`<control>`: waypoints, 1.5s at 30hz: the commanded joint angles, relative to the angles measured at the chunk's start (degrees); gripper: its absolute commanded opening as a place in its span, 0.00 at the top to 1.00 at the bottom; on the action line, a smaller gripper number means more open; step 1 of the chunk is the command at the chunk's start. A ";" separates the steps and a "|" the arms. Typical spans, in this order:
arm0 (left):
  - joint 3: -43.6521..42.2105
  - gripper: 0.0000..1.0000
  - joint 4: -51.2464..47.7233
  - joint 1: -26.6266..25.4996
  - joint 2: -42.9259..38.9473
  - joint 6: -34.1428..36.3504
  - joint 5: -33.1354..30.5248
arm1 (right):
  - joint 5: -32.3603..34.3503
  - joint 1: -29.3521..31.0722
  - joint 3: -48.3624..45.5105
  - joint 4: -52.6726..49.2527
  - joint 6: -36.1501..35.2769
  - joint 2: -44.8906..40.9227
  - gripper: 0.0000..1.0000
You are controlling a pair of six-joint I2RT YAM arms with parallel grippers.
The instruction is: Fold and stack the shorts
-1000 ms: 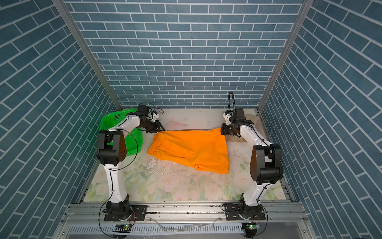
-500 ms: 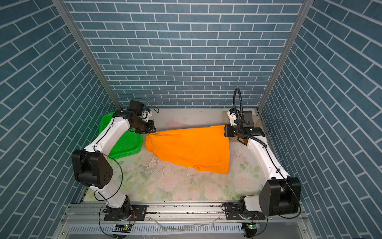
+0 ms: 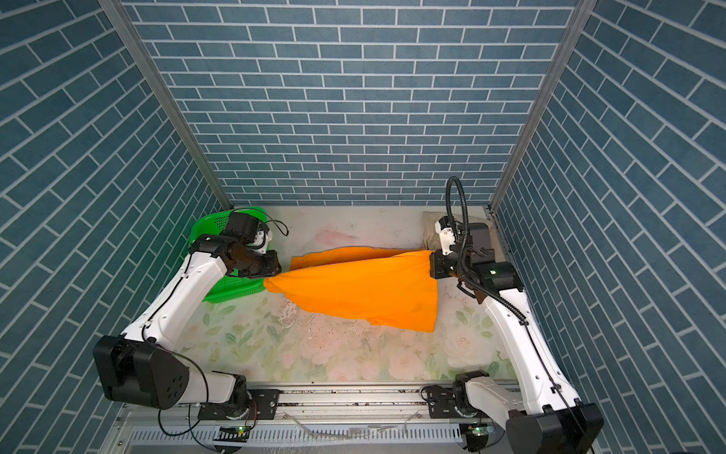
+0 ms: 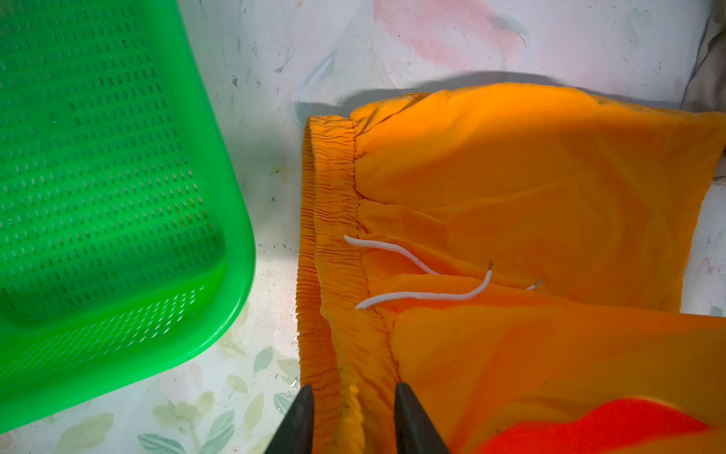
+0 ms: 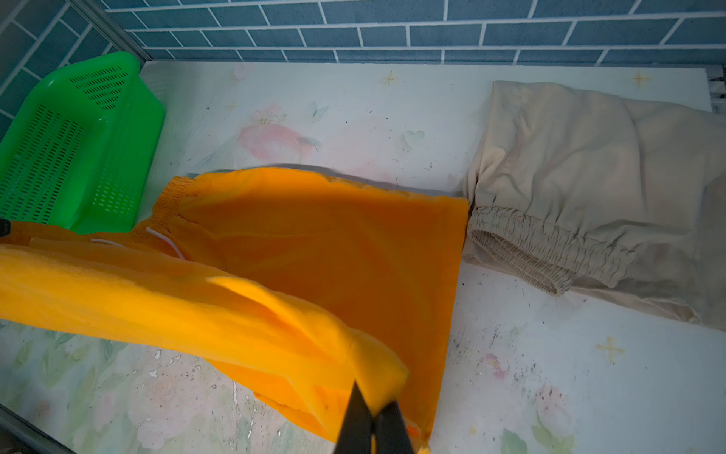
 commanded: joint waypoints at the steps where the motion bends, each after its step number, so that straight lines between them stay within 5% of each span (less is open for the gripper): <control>1: -1.09 0.65 -3.14 0.64 -1.75 -0.02 -2.90 | 0.05 0.03 0.79 -8.17 3.07 -3.09 1.00; 9: 1.02 0.71 -4.66 0.69 -1.26 0.25 -5.96 | 2.94 -0.11 6.03 -9.52 3.05 3.06 1.00; 11: 1.35 0.69 -2.97 0.71 1.27 0.66 -2.22 | 1.28 -0.10 9.06 -9.43 1.98 8.36 1.00; 14: -2.11 0.53 0.51 0.38 0.47 -0.54 2.34 | -3.60 0.00 8.65 -6.43 2.34 10.57 1.00; 18: -12.75 0.51 6.35 -1.12 -6.89 -4.15 9.40 | -3.47 -0.02 4.87 -3.17 3.71 9.20 1.00; 22: -23.46 0.23 8.29 -10.13 -14.12 -12.86 6.28 | -3.58 0.00 1.92 -0.53 4.99 8.36 1.00; 28: -44.31 0.20 21.38 -12.28 -28.91 -33.37 7.96 | -3.20 -0.01 -1.31 1.69 6.98 5.60 1.00; 32: -49.41 0.21 27.95 -12.41 -32.31 -37.02 6.57 | -3.64 -0.01 -2.04 2.01 7.11 5.97 1.00; 38: -52.50 0.25 38.33 -12.54 -26.91 -37.35 8.40 | -3.82 0.00 -2.94 3.01 6.92 6.91 1.00; 45: -52.41 0.43 39.46 -15.37 -22.45 -36.43 9.07 | -3.56 -0.01 -3.66 3.67 7.27 7.25 1.00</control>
